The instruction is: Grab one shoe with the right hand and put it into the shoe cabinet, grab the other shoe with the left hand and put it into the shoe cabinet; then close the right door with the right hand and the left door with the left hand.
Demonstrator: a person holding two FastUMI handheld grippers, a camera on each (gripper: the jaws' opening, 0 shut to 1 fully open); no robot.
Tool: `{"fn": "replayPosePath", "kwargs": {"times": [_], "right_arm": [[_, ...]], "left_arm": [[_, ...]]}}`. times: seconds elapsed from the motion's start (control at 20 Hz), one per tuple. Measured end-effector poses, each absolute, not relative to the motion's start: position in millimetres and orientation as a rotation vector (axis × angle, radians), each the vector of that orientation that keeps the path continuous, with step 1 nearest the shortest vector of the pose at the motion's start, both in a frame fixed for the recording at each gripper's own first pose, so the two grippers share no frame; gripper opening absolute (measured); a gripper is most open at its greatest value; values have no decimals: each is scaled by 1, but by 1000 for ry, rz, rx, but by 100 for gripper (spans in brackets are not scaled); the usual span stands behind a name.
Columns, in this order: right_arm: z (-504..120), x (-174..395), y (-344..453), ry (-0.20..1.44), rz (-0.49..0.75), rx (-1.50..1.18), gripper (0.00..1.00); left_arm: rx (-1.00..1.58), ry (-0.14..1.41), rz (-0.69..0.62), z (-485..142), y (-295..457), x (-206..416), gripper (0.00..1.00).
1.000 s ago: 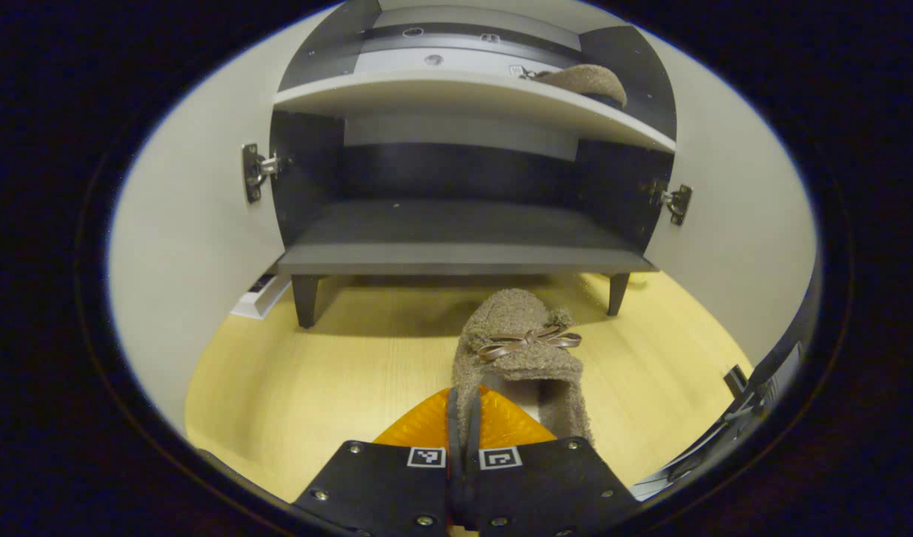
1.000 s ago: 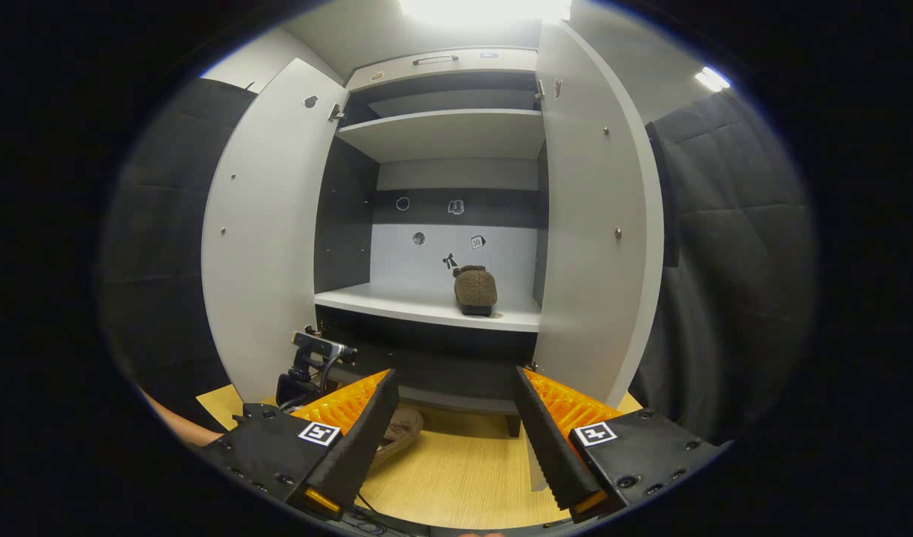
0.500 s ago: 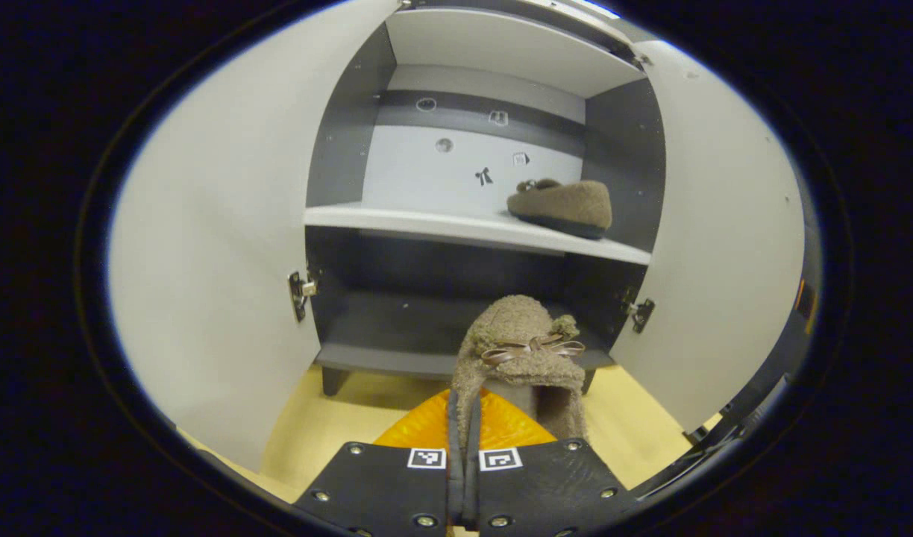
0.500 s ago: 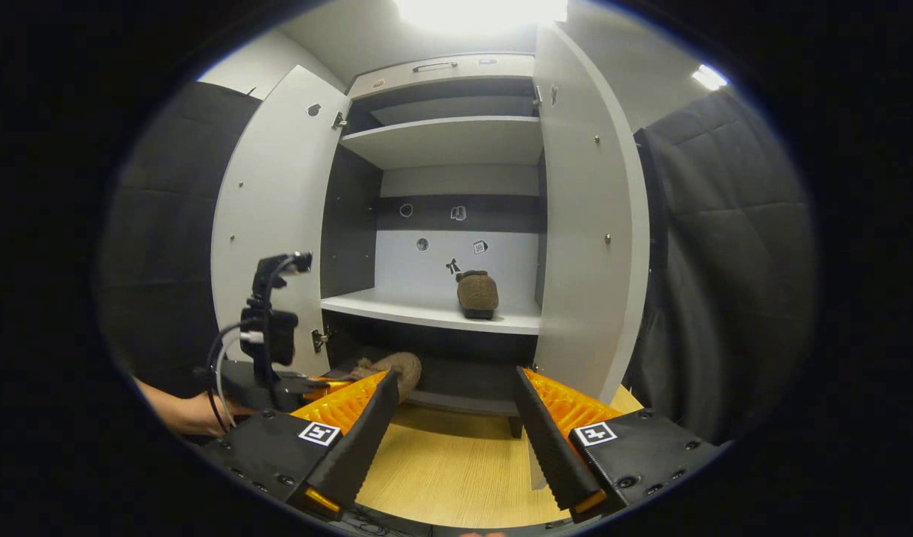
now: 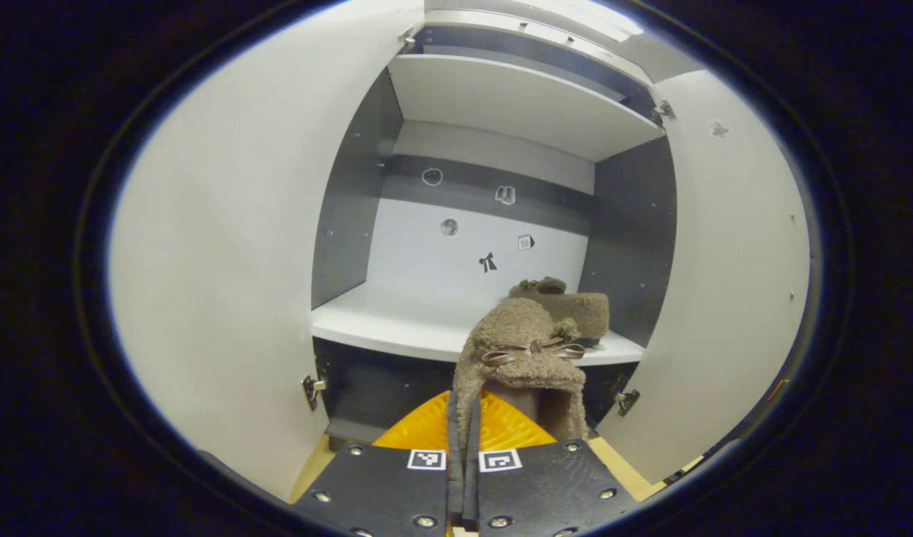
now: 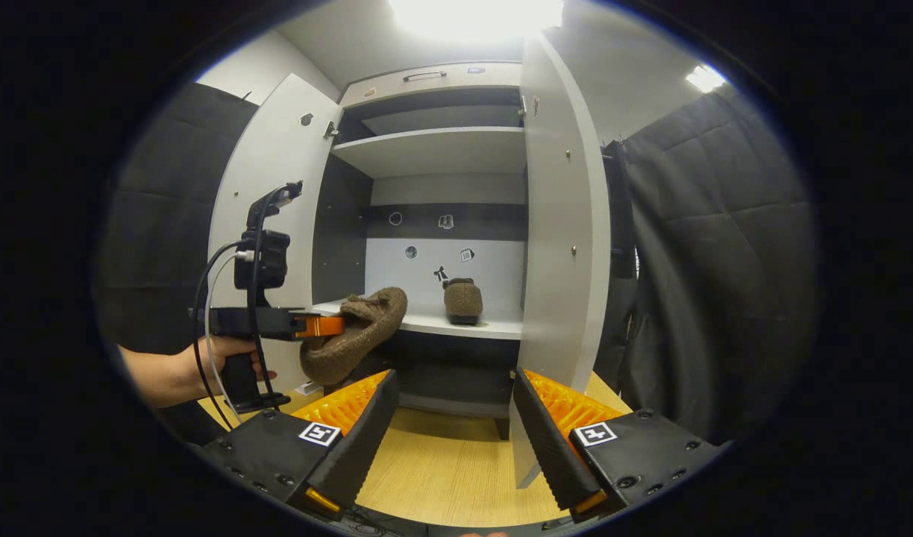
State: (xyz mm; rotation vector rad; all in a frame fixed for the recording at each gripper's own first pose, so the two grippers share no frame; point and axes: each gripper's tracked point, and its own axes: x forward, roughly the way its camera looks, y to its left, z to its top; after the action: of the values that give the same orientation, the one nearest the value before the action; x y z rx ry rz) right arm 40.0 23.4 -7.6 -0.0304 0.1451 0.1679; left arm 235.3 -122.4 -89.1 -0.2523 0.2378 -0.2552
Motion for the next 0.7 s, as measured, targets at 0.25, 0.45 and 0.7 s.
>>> {"fn": "replayPosePath", "kwargs": {"times": [0.25, 0.45, 0.7], "right_arm": [[-18, 39, 16, 167, 168, -11, 98], [-25, 40, 26, 182, 196, -2, 98], [-28, 43, 31, 191, 209, 4, 98]], "left_arm": [[-268, 196, -217, -60, -112, 278, 1], [-267, 161, -190, -39, -109, 321, 1], [-255, 169, -186, -28, -116, 378, 1]]}}
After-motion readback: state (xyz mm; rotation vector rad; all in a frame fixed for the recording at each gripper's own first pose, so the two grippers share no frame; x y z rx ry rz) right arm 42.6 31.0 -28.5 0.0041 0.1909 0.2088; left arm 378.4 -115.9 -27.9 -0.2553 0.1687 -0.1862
